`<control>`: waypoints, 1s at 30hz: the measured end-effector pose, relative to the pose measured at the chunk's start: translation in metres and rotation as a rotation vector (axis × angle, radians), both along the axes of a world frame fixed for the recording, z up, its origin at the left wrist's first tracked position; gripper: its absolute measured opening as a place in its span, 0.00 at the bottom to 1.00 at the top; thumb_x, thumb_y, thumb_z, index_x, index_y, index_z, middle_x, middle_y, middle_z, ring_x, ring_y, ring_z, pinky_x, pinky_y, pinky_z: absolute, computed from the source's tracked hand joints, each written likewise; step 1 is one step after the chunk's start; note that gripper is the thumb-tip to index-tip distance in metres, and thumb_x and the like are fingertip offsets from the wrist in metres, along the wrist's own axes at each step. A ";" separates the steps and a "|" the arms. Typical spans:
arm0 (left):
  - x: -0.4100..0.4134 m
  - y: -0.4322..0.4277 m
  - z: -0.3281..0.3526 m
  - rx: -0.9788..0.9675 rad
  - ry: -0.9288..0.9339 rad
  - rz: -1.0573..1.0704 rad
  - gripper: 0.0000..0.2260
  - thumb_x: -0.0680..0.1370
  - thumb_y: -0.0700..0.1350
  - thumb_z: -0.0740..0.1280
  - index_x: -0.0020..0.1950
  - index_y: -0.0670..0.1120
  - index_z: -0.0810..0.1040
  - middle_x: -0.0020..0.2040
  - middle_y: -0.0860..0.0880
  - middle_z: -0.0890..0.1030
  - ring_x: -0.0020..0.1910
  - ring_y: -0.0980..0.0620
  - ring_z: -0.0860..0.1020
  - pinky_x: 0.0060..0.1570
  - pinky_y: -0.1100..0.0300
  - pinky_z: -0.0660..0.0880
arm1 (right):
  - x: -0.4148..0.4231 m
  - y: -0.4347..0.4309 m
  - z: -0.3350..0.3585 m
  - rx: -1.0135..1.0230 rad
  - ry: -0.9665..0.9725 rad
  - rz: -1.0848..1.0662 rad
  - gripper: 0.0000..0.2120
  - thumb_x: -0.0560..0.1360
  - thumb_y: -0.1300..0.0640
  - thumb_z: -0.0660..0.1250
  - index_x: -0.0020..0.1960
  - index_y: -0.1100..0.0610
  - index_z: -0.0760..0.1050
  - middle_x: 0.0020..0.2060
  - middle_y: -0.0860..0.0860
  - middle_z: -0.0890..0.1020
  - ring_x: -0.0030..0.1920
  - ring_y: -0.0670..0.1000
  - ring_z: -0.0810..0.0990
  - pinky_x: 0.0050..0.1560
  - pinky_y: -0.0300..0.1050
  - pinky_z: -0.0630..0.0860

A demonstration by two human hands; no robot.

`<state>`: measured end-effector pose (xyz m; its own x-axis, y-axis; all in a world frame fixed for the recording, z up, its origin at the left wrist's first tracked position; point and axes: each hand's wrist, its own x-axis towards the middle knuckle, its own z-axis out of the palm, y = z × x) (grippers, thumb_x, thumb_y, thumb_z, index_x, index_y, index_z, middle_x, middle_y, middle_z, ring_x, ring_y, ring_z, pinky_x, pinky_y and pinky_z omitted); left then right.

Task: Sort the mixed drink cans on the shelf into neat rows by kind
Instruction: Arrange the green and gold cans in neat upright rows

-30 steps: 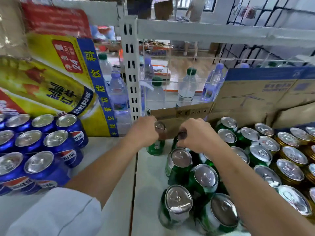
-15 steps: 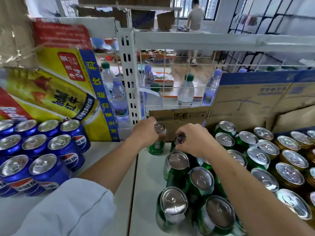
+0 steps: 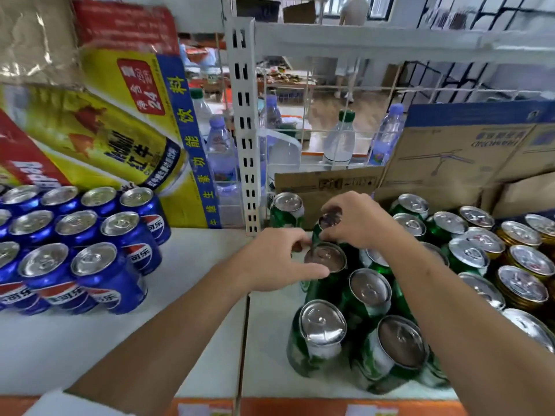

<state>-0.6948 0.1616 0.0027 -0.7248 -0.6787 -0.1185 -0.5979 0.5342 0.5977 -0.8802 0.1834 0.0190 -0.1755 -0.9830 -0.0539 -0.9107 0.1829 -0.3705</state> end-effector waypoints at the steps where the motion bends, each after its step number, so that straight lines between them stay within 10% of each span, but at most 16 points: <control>1: -0.006 0.004 -0.003 0.008 -0.030 -0.027 0.25 0.70 0.62 0.72 0.61 0.50 0.75 0.52 0.55 0.78 0.49 0.56 0.76 0.46 0.65 0.73 | 0.000 0.000 -0.001 -0.004 -0.011 -0.007 0.23 0.69 0.52 0.76 0.62 0.56 0.77 0.55 0.53 0.81 0.54 0.55 0.78 0.54 0.50 0.77; 8: -0.018 0.005 -0.026 0.048 0.174 0.093 0.18 0.65 0.57 0.78 0.48 0.51 0.77 0.42 0.56 0.81 0.41 0.57 0.78 0.39 0.64 0.75 | -0.003 0.006 -0.010 -0.098 -0.109 -0.087 0.32 0.67 0.53 0.77 0.68 0.58 0.73 0.60 0.53 0.79 0.58 0.51 0.77 0.51 0.38 0.68; 15: 0.037 -0.014 -0.009 0.046 0.326 0.312 0.18 0.64 0.55 0.79 0.50 0.52 0.81 0.44 0.56 0.84 0.42 0.59 0.81 0.42 0.61 0.77 | 0.011 0.005 -0.005 -0.145 -0.167 -0.033 0.31 0.65 0.55 0.78 0.66 0.55 0.74 0.54 0.50 0.81 0.55 0.50 0.79 0.56 0.48 0.77; 30: 0.097 -0.022 -0.035 0.080 0.295 0.511 0.18 0.65 0.52 0.79 0.53 0.57 0.79 0.47 0.59 0.82 0.46 0.61 0.80 0.47 0.59 0.79 | 0.059 -0.014 -0.007 -0.046 -0.126 0.175 0.13 0.68 0.58 0.72 0.50 0.52 0.75 0.39 0.51 0.79 0.45 0.52 0.73 0.42 0.47 0.76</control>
<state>-0.5975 0.1396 -0.0322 -0.3184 -0.9476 -0.0265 -0.5698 0.1689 0.8043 -0.8211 0.1699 0.0124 0.0034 -0.9998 -0.0188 -0.8729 0.0062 -0.4879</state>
